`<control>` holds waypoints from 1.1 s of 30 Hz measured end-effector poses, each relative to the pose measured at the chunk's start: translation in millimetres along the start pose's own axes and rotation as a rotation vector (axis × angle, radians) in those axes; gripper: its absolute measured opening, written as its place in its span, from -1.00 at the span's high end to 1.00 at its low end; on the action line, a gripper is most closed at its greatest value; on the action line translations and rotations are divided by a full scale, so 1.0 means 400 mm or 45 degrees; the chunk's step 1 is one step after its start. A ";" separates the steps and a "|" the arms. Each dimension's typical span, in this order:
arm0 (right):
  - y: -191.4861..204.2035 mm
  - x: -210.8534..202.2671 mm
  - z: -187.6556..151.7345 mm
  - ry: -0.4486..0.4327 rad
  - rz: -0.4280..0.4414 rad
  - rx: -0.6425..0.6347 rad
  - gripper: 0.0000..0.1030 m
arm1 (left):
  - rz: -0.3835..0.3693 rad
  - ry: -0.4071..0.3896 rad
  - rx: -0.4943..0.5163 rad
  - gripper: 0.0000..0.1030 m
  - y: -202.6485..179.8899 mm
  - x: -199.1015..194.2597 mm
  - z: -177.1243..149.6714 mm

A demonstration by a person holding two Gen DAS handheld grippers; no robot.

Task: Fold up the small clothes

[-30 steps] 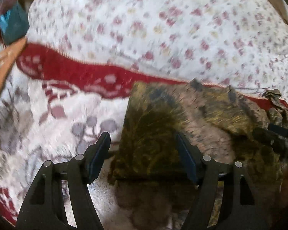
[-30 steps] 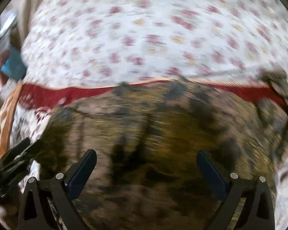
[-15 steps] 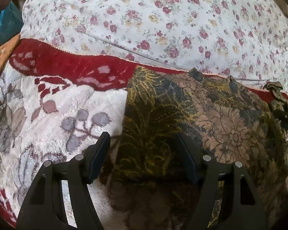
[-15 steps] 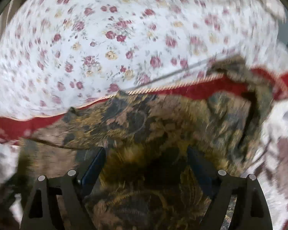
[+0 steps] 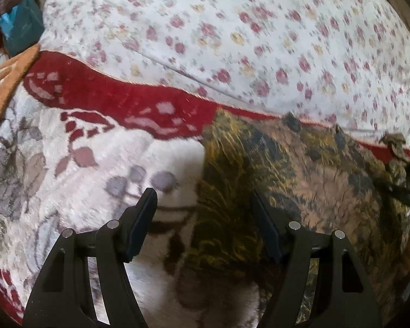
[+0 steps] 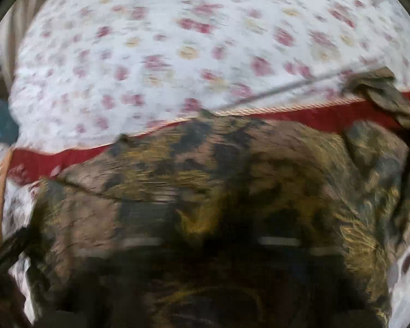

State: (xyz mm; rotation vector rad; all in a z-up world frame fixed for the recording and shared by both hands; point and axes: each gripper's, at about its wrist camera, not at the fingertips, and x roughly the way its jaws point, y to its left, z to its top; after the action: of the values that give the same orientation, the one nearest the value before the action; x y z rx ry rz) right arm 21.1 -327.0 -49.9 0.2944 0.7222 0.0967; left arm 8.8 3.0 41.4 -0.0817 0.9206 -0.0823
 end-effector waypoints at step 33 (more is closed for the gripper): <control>0.311 -0.027 -0.157 0.363 0.637 -0.209 -0.10 | 0.024 -0.086 -0.130 -0.37 0.114 -0.092 0.031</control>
State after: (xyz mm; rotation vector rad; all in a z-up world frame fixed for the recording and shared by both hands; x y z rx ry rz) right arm -26.9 -195.7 -50.8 0.3021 0.9048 0.6805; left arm -1.8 52.6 73.3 -0.1693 0.8577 -0.0146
